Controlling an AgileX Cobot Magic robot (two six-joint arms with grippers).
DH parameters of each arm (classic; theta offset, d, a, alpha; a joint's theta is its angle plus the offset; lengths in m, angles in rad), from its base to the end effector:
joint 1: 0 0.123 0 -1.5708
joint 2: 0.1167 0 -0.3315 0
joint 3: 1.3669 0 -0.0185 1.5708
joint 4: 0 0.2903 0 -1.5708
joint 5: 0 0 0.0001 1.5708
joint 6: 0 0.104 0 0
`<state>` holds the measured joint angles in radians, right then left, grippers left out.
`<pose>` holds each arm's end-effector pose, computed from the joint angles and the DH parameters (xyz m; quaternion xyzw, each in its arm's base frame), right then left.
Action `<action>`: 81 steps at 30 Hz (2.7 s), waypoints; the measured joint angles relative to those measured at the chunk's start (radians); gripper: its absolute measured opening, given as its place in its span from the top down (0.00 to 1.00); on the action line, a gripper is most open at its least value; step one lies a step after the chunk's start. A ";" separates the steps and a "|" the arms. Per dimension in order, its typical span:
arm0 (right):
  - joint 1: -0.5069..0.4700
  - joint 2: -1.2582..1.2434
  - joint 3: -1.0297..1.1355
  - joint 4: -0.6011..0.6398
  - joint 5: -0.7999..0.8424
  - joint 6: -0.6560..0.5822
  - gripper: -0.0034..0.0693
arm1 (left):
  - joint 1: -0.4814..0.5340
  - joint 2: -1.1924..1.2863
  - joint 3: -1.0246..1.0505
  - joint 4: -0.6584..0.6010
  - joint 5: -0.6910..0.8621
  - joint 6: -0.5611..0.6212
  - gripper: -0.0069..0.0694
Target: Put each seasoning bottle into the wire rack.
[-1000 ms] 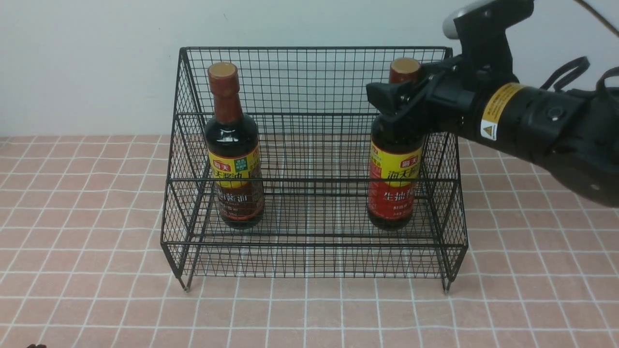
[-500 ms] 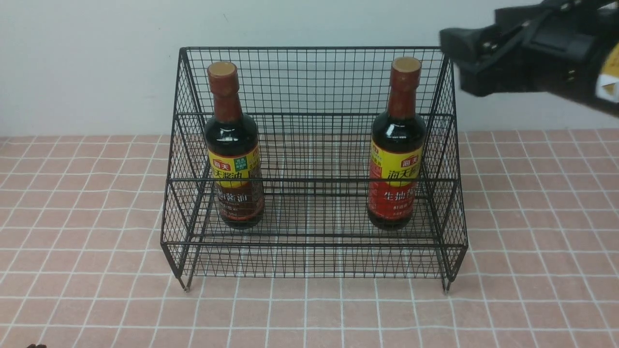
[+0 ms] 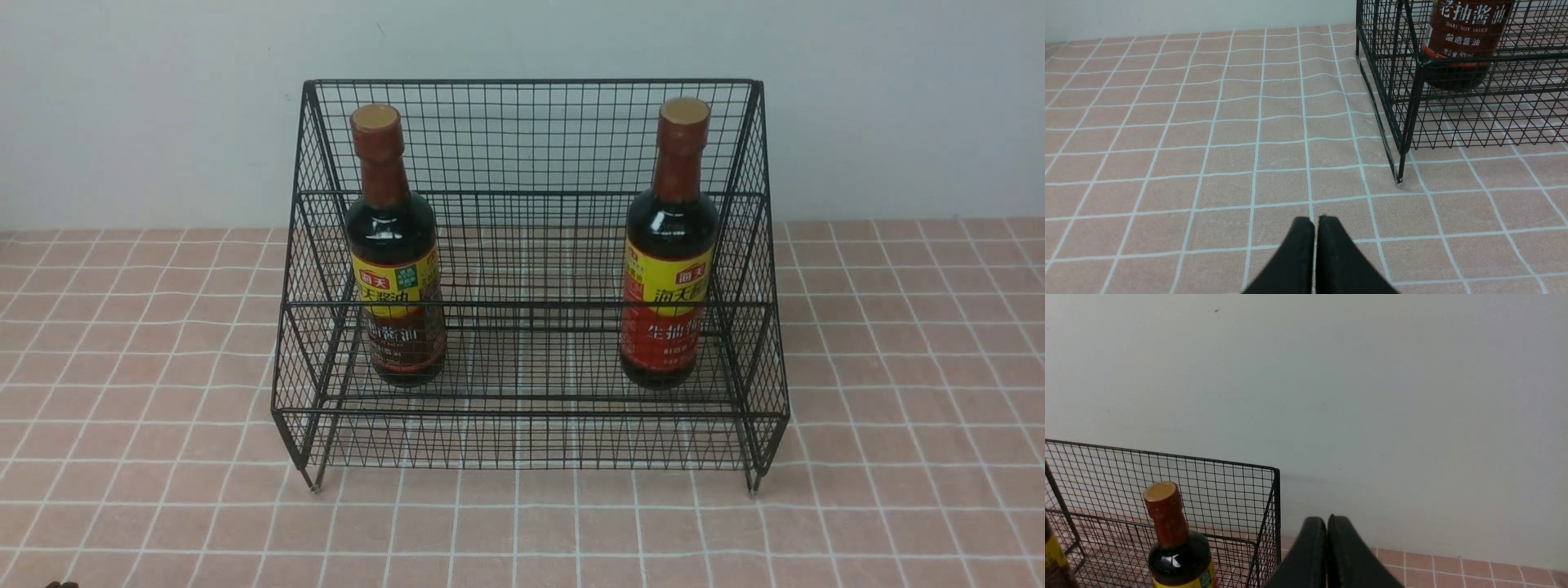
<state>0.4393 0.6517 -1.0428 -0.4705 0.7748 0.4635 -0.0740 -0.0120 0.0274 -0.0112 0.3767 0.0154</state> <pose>0.1106 0.0155 0.4800 -0.0274 0.7820 0.0453 0.6210 0.0575 -0.0047 0.1656 0.0331 0.8056 -0.0221 0.5911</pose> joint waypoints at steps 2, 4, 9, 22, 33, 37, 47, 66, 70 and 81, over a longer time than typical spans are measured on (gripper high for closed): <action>0.000 -0.052 0.000 0.024 0.036 0.000 0.97 | 0.000 0.000 0.000 0.000 0.000 0.000 0.92; 0.000 -0.113 0.000 0.059 0.063 0.000 0.97 | 0.000 0.000 0.000 0.000 0.000 0.000 0.92; 0.000 -0.202 -0.001 0.132 0.079 0.000 0.97 | 0.000 0.000 0.000 0.000 0.000 0.000 0.92; 0.000 -0.229 -0.002 0.219 0.072 -0.053 0.97 | 0.000 0.000 0.000 0.000 0.000 0.000 0.92; 0.000 -0.229 -0.002 0.586 -0.090 -0.557 0.97 | 0.000 0.000 0.000 0.000 0.000 0.000 0.92; 0.000 -0.229 -0.002 0.643 -0.096 -0.623 0.97 | 0.000 0.000 0.000 0.000 0.000 0.000 0.92; -0.166 -0.229 0.109 0.639 -0.127 -0.657 0.97 | 0.000 0.000 0.000 0.000 0.000 0.000 0.92; -0.410 -0.507 0.951 0.576 -0.461 -0.659 0.97 | 0.000 0.000 0.000 0.000 0.000 0.000 0.92; -0.410 -0.634 1.067 0.563 -0.428 -0.658 0.97 | 0.000 0.000 0.000 0.000 0.000 0.000 0.92; -0.411 -0.661 1.065 0.554 -0.402 -0.545 0.97 | 0.000 0.000 0.000 0.000 0.001 0.000 0.92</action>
<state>0.0278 -0.0093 0.0226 0.0838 0.3727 -0.0819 -0.0740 -0.0120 0.0274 -0.0112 0.3774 0.0154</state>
